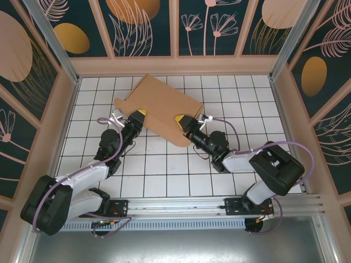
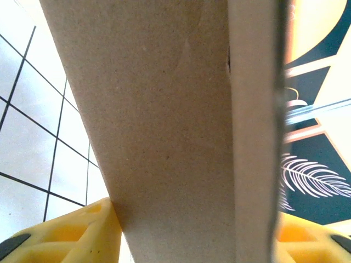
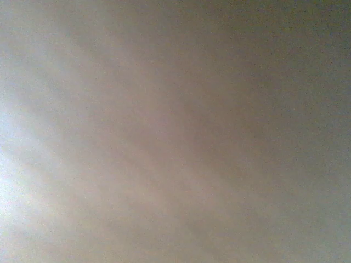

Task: Fold the paper box

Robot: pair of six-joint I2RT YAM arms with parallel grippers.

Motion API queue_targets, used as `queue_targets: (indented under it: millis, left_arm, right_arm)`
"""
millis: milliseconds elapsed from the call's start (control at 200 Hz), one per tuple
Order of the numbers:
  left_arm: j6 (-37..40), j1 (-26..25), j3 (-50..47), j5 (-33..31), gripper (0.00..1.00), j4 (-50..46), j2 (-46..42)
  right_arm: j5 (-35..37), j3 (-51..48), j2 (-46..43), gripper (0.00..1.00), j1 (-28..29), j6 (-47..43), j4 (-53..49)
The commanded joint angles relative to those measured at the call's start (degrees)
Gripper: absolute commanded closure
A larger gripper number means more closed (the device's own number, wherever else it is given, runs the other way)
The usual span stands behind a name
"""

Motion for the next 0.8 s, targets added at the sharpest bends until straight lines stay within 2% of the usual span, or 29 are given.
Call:
queue_targets:
  millis: [0,80,210,365,455,520,591,651,736,791]
  left_arm:
    - [1.12,-0.57,0.38,2.31,0.49,-1.04,-2.69]
    - [1.84,-0.52,-0.11,2.01,0.49,-2.81,-4.24]
    - [2.4,-0.53,-0.17,2.13,0.5,-4.42,-5.67]
    - [3.06,-0.53,0.25,2.09,0.5,-6.1,-6.32]
    - [3.18,-0.52,0.74,3.2,0.5,-6.51,-5.53]
    - [3.06,-0.5,0.92,4.12,0.42,-7.3,-5.17]
    - [3.98,-0.53,1.52,4.5,0.3,-11.67,-6.33]
    - [5.05,-0.53,1.76,3.31,0.22,-19.67,-8.98]
    - [5.58,-0.48,0.93,2.84,0.2,-26.82,-14.07]
    - [6.31,-0.5,2.35,3.35,0.24,-33.29,-16.82]
  right_arm:
    - [-3.39,-1.08,-3.09,0.17,-3.09,-3.93,-0.15]
    - [-7.11,-1.76,-3.48,0.17,-5.13,-3.83,0.96]
    - [-8.5,-3.34,-4.31,0.19,-6.74,-3.74,1.9]
    - [-7.8,-4.61,-5.62,0.3,-7.03,-4.87,1.48]
    - [-7.65,-4.75,-6.1,0.44,-7.31,-5.1,1.59]
    - [-7.09,-5.02,-6.75,0.5,-7.52,-5.22,1.49]
    - [-4.81,-6.33,-8.65,0.52,-7.69,-6.37,1.44]
    - [-2.85,-6.73,-11.68,0.53,-8.03,-8.9,-2.4]
    - [0.4,-6.31,-17.12,0.53,-8.15,-15.2,-11.89]
    - [2.43,-6.37,-20.0,0.54,-8.21,-18.51,-15.96]
